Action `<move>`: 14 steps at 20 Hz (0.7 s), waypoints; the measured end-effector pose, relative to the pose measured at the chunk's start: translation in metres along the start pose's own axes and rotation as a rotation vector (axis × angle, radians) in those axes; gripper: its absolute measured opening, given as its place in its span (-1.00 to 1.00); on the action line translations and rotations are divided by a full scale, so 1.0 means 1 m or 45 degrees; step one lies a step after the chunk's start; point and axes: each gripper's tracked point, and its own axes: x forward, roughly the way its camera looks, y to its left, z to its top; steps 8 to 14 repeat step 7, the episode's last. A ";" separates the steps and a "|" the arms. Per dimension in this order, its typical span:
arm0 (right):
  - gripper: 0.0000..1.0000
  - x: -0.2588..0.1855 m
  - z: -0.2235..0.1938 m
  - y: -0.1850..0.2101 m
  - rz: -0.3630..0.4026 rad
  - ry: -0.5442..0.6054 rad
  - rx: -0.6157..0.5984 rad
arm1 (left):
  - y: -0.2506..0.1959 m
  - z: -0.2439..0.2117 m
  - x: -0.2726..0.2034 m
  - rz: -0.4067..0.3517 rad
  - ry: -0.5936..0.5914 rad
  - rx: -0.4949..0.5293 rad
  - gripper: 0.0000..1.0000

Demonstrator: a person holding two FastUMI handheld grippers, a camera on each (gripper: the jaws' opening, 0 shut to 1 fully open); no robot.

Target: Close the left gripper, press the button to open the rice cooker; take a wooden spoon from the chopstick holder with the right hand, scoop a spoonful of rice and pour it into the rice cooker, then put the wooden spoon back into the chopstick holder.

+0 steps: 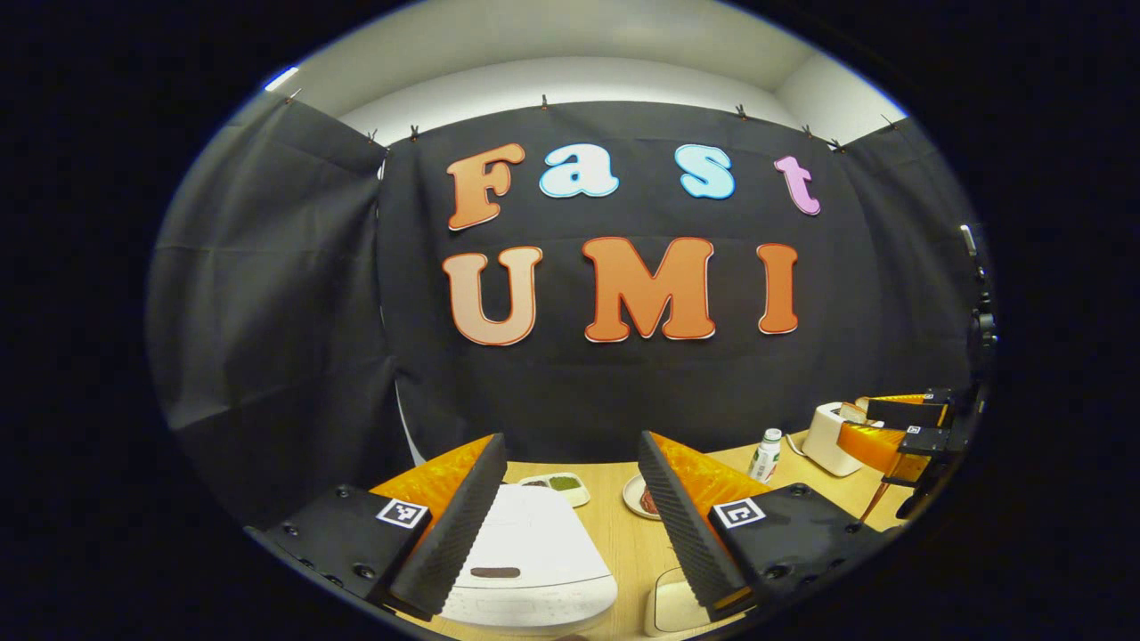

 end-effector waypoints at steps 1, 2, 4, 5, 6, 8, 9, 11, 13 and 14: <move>0.81 0.000 0.000 0.002 0.002 -0.001 0.001 | -0.004 0.002 -0.001 -0.007 -0.006 -0.002 1.00; 0.81 0.001 0.000 0.004 0.005 -0.002 -0.001 | -0.006 0.002 -0.003 -0.007 -0.005 0.002 1.00; 0.82 0.001 0.000 0.005 0.002 -0.005 -0.002 | -0.007 0.001 -0.006 0.005 -0.011 0.012 1.00; 0.82 0.002 0.001 0.005 0.000 -0.007 0.003 | -0.007 0.001 -0.006 0.011 -0.024 0.014 1.00; 0.82 0.001 0.001 0.005 -0.003 -0.008 0.009 | -0.008 0.002 -0.007 0.007 -0.035 0.010 1.00; 0.82 0.001 0.001 0.004 -0.005 -0.011 0.014 | -0.010 0.004 -0.009 0.003 -0.047 -0.005 1.00; 0.82 0.001 0.001 0.004 -0.005 -0.011 0.014 | -0.010 0.004 -0.009 0.003 -0.047 -0.005 1.00; 0.82 0.001 0.001 0.004 -0.005 -0.011 0.014 | -0.010 0.004 -0.009 0.003 -0.047 -0.005 1.00; 0.82 0.001 0.001 0.004 -0.005 -0.011 0.014 | -0.010 0.004 -0.009 0.003 -0.047 -0.005 1.00; 0.82 0.001 0.001 0.004 -0.005 -0.011 0.014 | -0.010 0.004 -0.009 0.003 -0.047 -0.005 1.00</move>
